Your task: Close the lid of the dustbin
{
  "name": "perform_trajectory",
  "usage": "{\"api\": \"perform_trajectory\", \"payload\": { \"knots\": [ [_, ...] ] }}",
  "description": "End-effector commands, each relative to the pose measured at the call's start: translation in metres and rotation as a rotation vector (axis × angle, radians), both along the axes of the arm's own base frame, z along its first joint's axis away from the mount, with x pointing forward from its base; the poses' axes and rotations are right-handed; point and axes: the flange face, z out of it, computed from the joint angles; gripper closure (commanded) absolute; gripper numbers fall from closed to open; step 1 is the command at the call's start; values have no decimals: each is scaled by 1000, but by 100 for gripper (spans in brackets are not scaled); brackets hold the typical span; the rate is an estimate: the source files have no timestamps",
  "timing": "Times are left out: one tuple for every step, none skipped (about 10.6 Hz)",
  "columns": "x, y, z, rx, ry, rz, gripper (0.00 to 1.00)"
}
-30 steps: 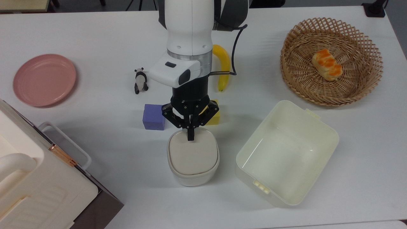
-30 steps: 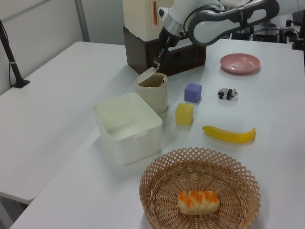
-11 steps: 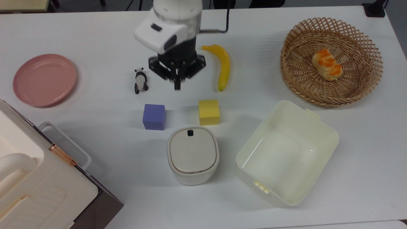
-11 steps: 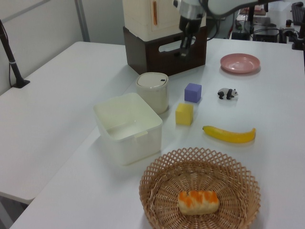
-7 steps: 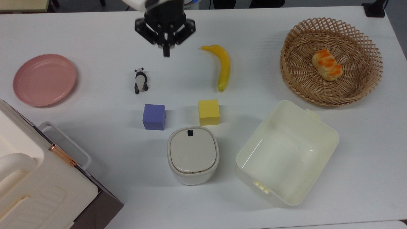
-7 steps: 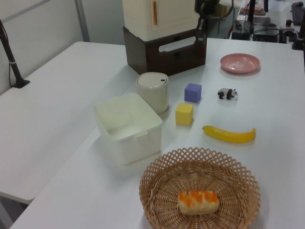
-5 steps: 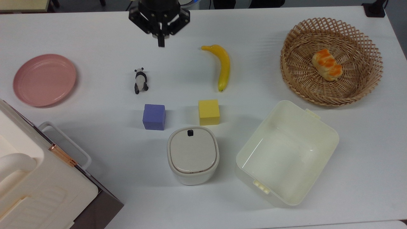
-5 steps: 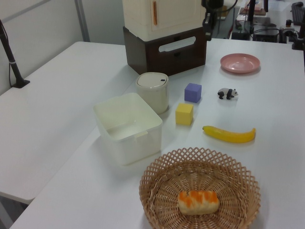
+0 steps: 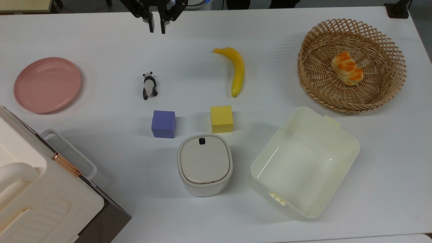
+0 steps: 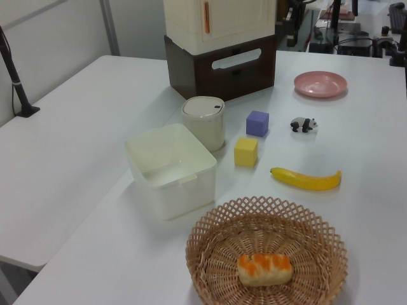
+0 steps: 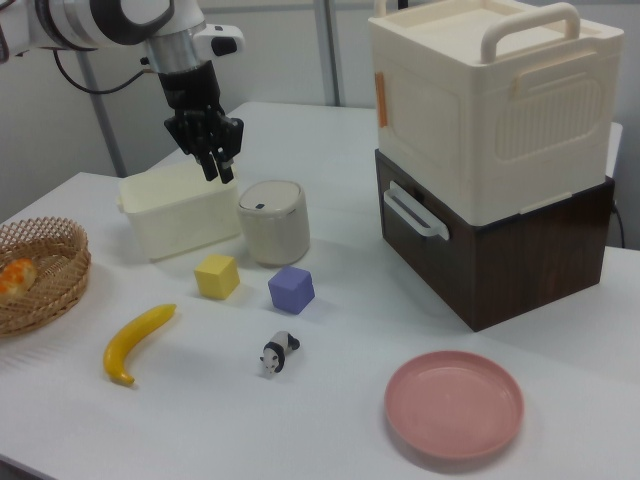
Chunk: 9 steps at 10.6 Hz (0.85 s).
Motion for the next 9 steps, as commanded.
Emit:
{"api": "perform_trajectory", "payload": {
  "knots": [
    [-12,4,1,20,17,-12,0],
    [-12,8,-1,17,23,-5,0],
    [-13,11,-2,13,33,2,0],
    [-13,12,-2,13,33,1,0],
    [-13,15,-2,8,32,5,0],
    [-13,16,-3,7,34,7,0],
    [-13,17,-3,6,34,10,0],
    [-14,17,-3,5,38,8,0],
    [-15,18,-3,5,50,9,0]
  ]
}}
